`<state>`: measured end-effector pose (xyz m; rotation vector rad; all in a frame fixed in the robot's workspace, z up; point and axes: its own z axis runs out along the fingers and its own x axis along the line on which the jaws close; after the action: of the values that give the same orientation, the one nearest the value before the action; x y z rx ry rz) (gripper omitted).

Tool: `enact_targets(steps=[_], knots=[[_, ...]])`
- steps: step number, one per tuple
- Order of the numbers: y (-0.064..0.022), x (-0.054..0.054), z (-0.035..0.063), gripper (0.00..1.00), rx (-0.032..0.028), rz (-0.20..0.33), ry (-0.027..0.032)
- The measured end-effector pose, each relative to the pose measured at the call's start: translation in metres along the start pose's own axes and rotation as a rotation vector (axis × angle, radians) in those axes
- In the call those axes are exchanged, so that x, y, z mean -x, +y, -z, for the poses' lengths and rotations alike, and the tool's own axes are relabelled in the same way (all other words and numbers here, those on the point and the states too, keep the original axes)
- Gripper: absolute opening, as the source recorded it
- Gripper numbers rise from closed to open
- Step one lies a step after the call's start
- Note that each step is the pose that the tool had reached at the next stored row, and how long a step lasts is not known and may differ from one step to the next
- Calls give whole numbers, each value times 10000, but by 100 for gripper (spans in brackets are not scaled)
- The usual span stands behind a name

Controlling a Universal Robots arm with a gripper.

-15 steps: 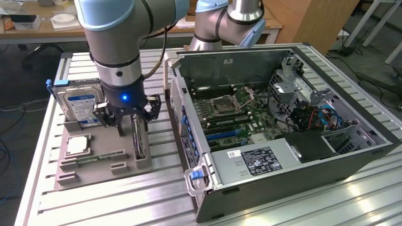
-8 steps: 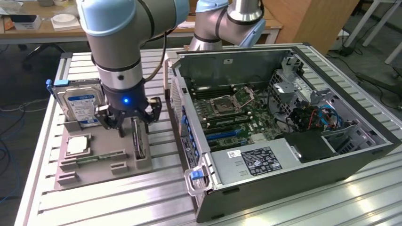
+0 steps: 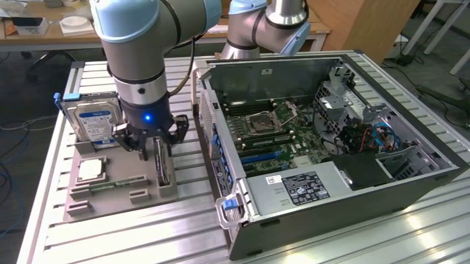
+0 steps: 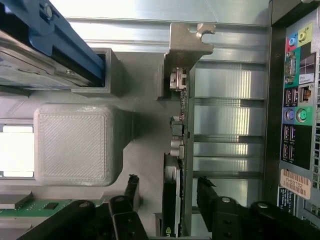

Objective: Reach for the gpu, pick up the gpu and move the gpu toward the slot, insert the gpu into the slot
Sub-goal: 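Pick up the gpu and move the gpu toward the slot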

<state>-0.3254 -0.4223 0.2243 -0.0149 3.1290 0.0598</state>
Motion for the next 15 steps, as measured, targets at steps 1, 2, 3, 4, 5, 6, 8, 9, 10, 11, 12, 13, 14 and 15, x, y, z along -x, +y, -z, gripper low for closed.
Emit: enact_targets(steps=[1, 2, 3, 4, 5, 6, 8, 9, 10, 11, 12, 13, 14, 15], knots=[[0, 0, 0, 57, 0, 0, 1], [0, 0, 0, 57, -1, 0, 1], [0, 0, 0, 50, 0, 0, 0], [0, 0, 0, 50, 0, 0, 1], [0, 0, 0, 49, 0, 0, 1], [0, 0, 0, 49, 0, 0, 0], [0, 0, 0, 42, 0, 0, 0], [0, 0, 0, 42, 0, 0, 1], [0, 0, 0, 42, 0, 0, 1], [0, 0, 0, 42, 0, 0, 1], [0, 0, 0, 42, 0, 0, 1], [0, 2, -1, 42, 1, 1, 0], [0, 10, -3, 42, 3, 2, -2], [-1, 15, -3, 42, 2, 2, -1]])
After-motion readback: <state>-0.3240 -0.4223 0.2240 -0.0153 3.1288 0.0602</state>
